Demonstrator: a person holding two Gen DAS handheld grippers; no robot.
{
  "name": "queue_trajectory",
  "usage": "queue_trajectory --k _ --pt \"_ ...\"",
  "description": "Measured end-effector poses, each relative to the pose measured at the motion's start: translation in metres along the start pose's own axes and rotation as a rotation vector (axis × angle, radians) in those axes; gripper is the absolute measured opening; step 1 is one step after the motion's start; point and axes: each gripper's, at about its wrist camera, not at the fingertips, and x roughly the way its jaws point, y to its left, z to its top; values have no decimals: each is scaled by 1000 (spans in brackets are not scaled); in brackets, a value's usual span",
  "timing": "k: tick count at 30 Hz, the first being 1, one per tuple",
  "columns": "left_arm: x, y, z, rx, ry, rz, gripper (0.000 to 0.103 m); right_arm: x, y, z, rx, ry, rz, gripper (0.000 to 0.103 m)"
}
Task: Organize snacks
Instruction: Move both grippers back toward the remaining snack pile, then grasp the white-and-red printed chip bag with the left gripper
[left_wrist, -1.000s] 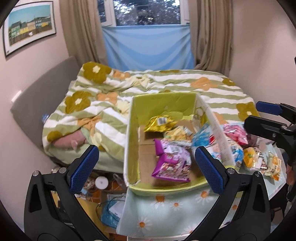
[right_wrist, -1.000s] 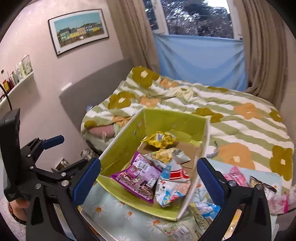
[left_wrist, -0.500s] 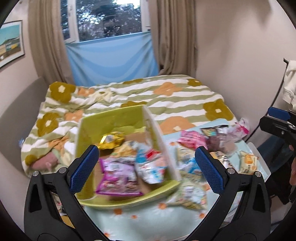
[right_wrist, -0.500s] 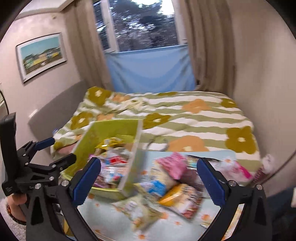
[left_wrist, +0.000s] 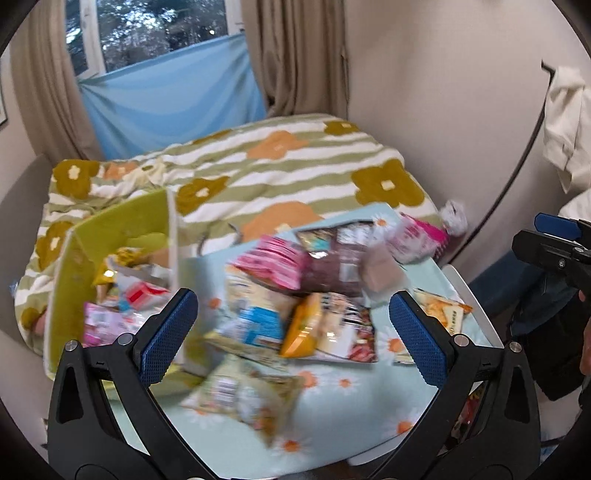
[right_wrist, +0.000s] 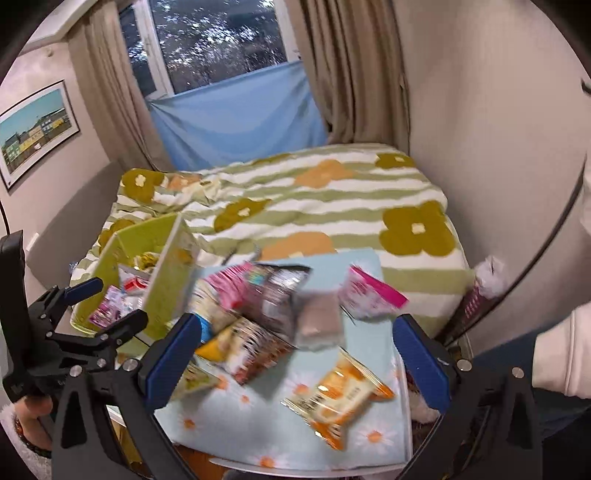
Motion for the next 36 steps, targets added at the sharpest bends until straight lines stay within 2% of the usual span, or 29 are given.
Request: queue_trajectory --k 5,13,18,24,30,32,33,36 --pt "33 -42 -13 48 66 31 103 23 -34 -21 45 78 5 103" --pt "86 -68 -33 177 156 65 103 69 -66 -59 203 210 28 103" --pt "102 -84 -54 310 167 109 103 90 -70 -79 290 238 19 103" --pt "125 -90 -62 454 163 137 103 109 -66 -91 355 267 -8 103" --pt "150 -79 -60 441 216 107 103 122 -63 -96 408 272 -34 103" --pt "156 -75 -60 428 232 81 95 126 -63 -97 424 273 -43 103" --pt "158 -73 -60 423 244 69 83 128 -64 -98 433 275 -45 103" --pt "162 -70 -62 432 250 64 77 135 -64 -101 455 282 -62 103"
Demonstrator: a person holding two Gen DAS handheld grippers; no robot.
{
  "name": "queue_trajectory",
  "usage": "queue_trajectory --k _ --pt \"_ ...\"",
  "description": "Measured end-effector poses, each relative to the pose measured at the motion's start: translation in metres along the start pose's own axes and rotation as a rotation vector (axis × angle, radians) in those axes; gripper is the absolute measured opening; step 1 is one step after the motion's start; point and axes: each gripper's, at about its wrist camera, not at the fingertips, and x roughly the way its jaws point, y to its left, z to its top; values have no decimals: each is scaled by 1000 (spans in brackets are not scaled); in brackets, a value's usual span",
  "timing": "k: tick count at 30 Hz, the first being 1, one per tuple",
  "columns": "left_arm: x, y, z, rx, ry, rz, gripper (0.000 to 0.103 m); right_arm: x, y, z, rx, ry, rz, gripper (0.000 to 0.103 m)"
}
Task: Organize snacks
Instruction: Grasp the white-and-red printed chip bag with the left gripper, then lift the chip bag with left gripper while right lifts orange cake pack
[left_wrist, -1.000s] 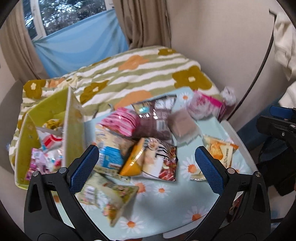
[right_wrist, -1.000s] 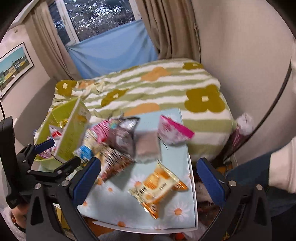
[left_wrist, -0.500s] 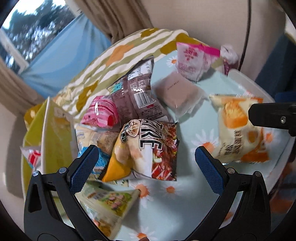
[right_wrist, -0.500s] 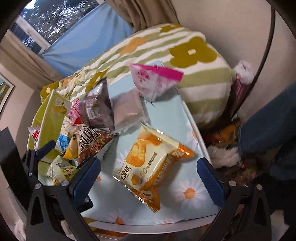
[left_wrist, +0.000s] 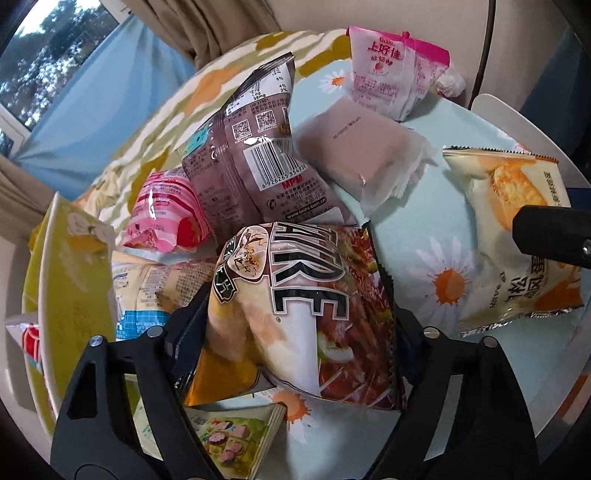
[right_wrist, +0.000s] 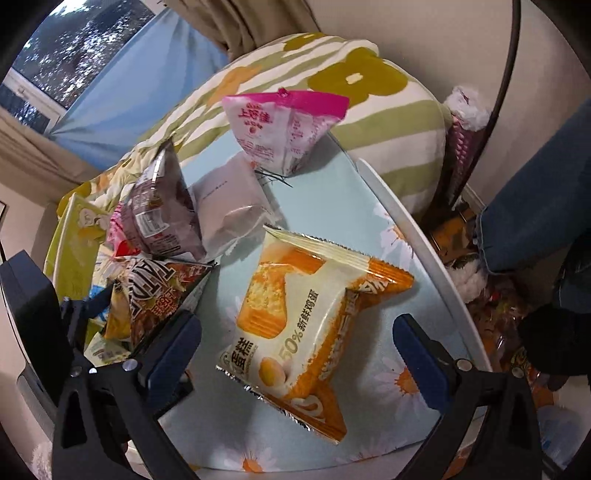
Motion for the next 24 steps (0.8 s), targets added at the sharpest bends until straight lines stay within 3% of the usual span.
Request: queue_trajectory --k 4,16,19,22,24 --pt "-2 3 -1 3 0 -16 71 5 1 -1 11 0 -20 102" --pt "-12 11 -12 -64 20 -57 70 18 11 2 -16 17 -65 89" --pt "-12 13 -14 -78 23 -56 70 24 16 1 -31 20 -87 84" --pt "-10 12 -15 -86 23 -52 70 33 19 1 -57 32 -117 66" --pt "-13 10 -15 -96 22 -50 70 33 22 0 -86 26 -125 63"
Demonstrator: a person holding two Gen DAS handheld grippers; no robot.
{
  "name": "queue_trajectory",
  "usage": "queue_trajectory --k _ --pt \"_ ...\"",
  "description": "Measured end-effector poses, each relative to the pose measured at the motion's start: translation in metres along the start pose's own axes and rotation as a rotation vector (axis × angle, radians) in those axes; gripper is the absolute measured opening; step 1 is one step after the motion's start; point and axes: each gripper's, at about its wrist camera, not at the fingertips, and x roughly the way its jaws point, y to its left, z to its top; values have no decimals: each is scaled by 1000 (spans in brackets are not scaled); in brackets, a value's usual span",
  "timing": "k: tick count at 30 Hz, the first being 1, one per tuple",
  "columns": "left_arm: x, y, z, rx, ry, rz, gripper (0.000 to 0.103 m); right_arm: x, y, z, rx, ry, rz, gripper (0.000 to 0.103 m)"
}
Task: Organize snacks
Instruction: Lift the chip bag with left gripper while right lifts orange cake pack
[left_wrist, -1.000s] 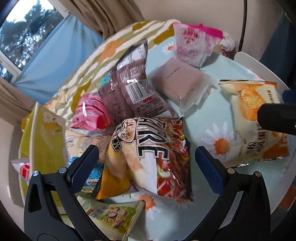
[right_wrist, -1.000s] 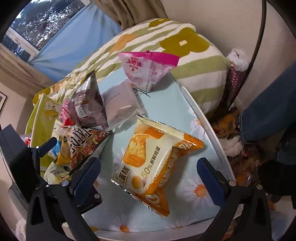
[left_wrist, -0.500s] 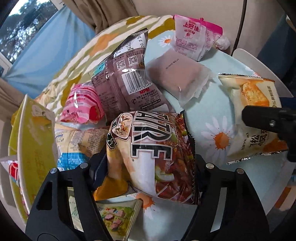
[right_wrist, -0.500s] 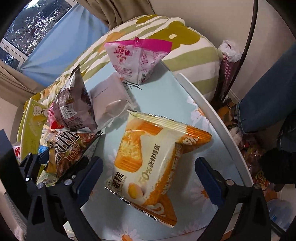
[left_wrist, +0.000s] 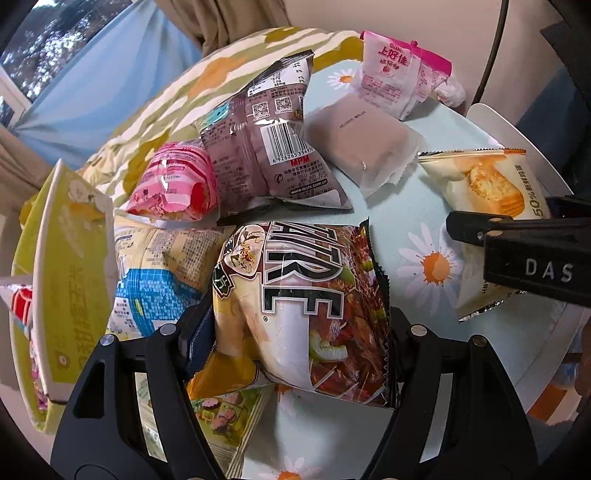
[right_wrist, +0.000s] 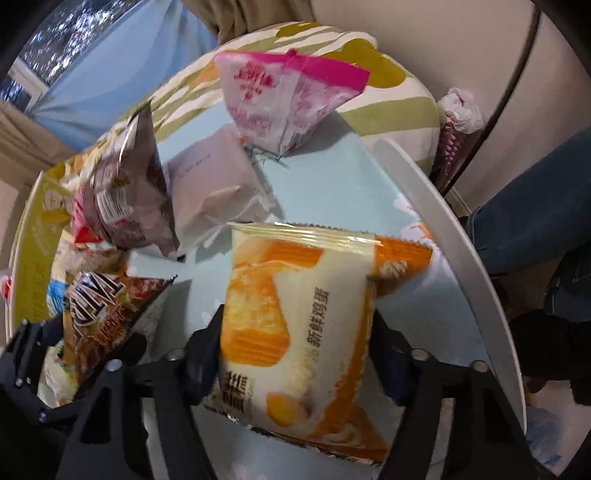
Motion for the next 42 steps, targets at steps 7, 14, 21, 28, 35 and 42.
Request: queue_trajectory --k 7,14,21,28,35,42 --pt "-15 1 -2 -44 -20 17 70 -16 -1 -2 -38 -24 24 61" --pt "-46 0 5 -87 -70 53 70 -53 2 4 -91 -84 66 61" --pt "-90 12 16 -173 -147 98 70 -101 13 21 -188 -170 117 61" --pt "-139 45 16 -309 -215 181 70 -148 45 36 -327 -243 208 61" --pt "-171 106 -2 -463 -259 231 70 -168 103 41 -464 -258 323 61" --pt "-172 192 -29 -569 -245 295 70 -166 191 47 -567 -272 406 61"
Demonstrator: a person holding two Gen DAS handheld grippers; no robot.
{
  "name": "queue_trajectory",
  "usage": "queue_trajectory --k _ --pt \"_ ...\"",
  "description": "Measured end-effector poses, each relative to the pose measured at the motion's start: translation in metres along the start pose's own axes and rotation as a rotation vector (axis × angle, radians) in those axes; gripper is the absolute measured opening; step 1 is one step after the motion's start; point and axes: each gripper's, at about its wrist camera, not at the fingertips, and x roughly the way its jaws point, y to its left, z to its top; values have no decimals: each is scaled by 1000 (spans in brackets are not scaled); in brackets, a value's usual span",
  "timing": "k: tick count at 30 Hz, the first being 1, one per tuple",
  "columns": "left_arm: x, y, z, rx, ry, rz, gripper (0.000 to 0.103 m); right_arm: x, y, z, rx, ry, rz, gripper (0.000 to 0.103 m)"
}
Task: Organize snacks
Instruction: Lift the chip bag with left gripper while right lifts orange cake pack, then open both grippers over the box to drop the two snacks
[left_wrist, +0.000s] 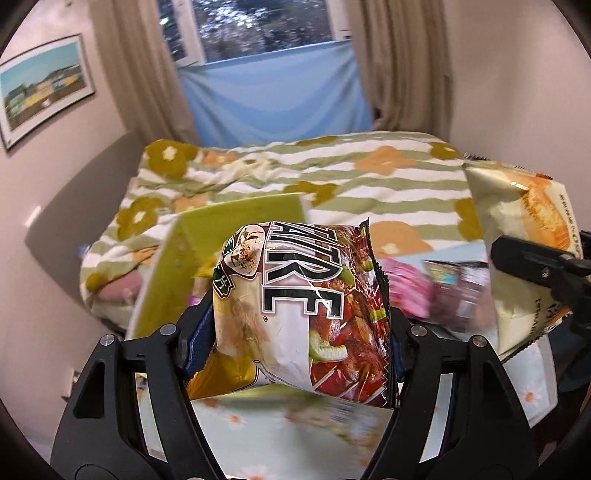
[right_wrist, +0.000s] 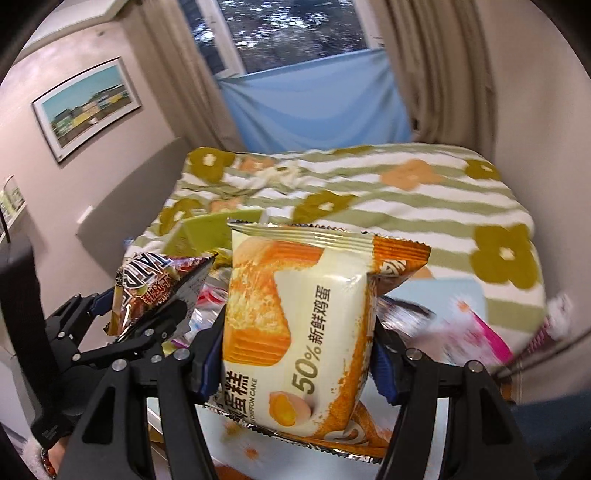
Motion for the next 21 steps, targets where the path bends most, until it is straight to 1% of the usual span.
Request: queue_trajectory --k 5,8,12,17,18,19,20,21 --pt "29 64 16 -37 20 36 70 45 43 32 -25 10 54 61" --pt "54 98 26 -55 37 35 70 74 68 49 -36 21 67 61" --pt "95 130 37 -62 62 3 70 111 88 63 -31 43 61 61" --pt "143 146 41 -39 108 -50 72 152 102 71 7 76 20 61" --pt "151 148 41 -35 115 -53 77 158 102 71 13 82 10 61" --pt "159 149 42 -28 122 -64 89 162 102 71 20 88 0 61" --pt "165 148 42 -17 126 -69 98 168 102 71 28 98 -14 61" --pt "168 149 42 -7 122 -55 103 171 103 72 33 103 -22 61"
